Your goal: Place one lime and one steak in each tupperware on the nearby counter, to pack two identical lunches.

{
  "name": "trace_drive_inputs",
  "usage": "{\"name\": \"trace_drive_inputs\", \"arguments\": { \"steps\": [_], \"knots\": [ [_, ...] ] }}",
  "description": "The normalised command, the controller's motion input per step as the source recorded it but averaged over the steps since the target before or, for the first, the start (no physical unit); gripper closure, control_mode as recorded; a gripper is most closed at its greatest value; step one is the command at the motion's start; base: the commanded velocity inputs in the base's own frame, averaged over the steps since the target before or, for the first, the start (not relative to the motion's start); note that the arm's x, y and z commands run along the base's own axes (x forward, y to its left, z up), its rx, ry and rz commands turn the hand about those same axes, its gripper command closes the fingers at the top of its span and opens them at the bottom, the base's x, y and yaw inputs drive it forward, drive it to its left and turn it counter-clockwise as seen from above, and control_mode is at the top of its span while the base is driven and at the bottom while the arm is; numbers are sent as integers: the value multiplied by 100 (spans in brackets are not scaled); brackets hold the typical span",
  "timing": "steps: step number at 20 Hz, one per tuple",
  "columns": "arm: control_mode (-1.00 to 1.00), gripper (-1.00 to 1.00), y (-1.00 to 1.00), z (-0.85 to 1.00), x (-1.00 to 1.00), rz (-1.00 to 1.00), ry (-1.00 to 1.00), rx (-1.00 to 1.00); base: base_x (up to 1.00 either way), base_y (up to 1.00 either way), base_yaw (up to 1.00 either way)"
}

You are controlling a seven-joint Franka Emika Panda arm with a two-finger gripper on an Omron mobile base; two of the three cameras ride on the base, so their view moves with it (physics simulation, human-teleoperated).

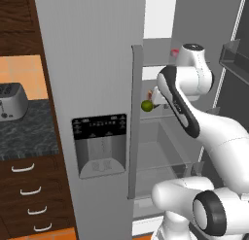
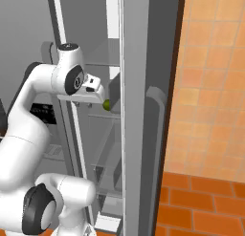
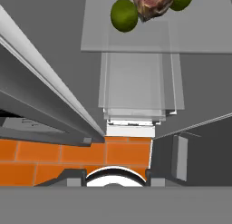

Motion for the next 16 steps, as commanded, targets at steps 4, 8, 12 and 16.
{"name": "trace_drive_inputs", "arguments": {
  "steps": [4, 8, 12, 16],
  "knots": [
    [-100, -100, 0, -3, -2, 0, 2, 0, 0, 0, 0],
    [-100, -100, 0, 55, -16, 0, -22, -9, 0, 0, 0],
    [-100, -100, 0, 100, 2, 1, -41, -15, 0, 0, 0],
    [-100, -100, -26, 100, 15, 0, -38, -7, 0, 0, 0]
  ]
}}
